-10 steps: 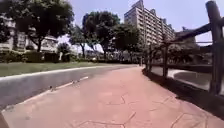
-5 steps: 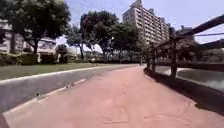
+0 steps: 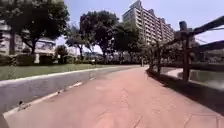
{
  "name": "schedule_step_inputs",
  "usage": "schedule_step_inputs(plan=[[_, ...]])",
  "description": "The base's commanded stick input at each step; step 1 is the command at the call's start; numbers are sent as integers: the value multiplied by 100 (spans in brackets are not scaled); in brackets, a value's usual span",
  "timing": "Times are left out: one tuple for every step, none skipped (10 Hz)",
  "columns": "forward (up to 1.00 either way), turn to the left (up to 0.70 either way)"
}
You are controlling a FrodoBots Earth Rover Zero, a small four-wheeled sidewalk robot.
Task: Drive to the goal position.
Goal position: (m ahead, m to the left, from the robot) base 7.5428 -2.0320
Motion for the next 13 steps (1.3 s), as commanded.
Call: schedule_step_inputs(plan=[[100, -2], [100, 1], [100, 1], [100, 1], [100, -2], [100, -26], [100, -38], [100, -11], [100, -5], [100, 1], [100, 1], [100, 1], [100, 1]])
